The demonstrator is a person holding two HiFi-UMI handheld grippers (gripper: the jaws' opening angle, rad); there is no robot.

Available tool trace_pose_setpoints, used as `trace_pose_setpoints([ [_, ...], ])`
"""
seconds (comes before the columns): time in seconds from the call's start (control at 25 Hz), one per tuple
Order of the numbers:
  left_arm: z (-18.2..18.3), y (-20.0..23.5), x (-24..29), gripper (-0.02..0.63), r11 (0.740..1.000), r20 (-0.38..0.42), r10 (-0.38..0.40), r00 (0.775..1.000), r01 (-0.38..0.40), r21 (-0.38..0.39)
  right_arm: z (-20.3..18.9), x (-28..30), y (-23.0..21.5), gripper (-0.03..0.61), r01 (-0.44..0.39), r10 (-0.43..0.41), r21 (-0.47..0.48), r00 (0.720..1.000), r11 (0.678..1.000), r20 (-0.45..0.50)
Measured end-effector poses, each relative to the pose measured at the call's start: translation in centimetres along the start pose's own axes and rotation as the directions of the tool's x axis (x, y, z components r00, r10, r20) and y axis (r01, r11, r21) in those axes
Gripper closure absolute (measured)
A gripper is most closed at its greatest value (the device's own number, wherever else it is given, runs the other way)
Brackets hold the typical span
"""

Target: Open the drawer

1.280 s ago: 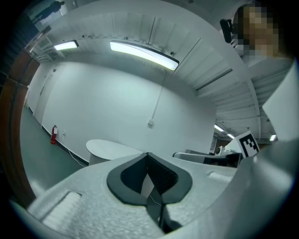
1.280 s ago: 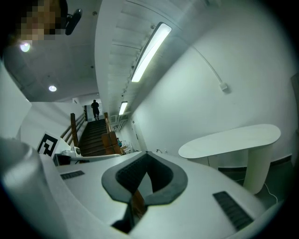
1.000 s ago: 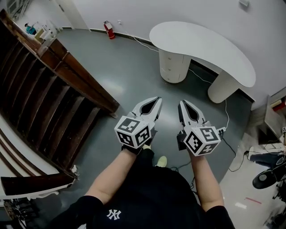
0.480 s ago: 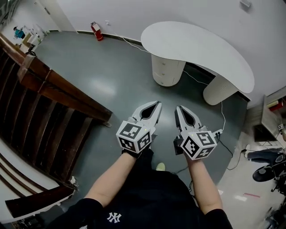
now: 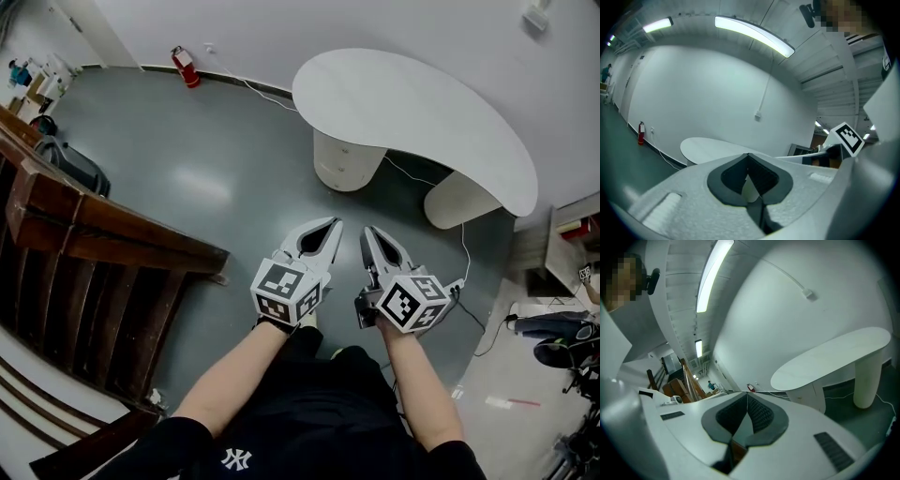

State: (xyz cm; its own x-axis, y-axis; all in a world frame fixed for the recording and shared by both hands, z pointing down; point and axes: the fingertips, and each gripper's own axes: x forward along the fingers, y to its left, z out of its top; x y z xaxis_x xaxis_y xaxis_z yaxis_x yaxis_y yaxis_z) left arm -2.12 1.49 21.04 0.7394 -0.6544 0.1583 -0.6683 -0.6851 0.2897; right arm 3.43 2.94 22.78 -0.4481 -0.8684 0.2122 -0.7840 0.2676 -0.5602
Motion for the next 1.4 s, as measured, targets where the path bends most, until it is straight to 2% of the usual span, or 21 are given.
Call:
trace_pose_setpoints([
  [0.36,-0.2,4.2,5.7,0.604,1.0,-0.032,-0.007,0.999,0.006,-0.017,1.7,6.3,-3.5,0.561,-0.006,0.007,0.036,1.0,0.999,-0.02],
  [0.76,-1.4,10.1,15.6,0.604,0.997,-0.001,0.074,0.997,-0.074,-0.01,2.9,16.0,-14.2,0.558,-0.051,0.06,0.159,0.997,0.986,-0.053],
  [1.0,-6.8,15.1,23.0,0.604,0.994,-0.015,0.105,0.994,-0.106,-0.011,-1.7,23.2,-23.0,0.535,-0.065,0.091,0.211,0.989,0.975,-0.114],
  [1.4,-20.3,23.6,28.9,0.604,0.995,-0.035,0.096,0.995,-0.097,-0.035,-12.7,31.3,-33.4,0.526,0.015,0.012,0.296,0.996,0.955,-0.092],
])
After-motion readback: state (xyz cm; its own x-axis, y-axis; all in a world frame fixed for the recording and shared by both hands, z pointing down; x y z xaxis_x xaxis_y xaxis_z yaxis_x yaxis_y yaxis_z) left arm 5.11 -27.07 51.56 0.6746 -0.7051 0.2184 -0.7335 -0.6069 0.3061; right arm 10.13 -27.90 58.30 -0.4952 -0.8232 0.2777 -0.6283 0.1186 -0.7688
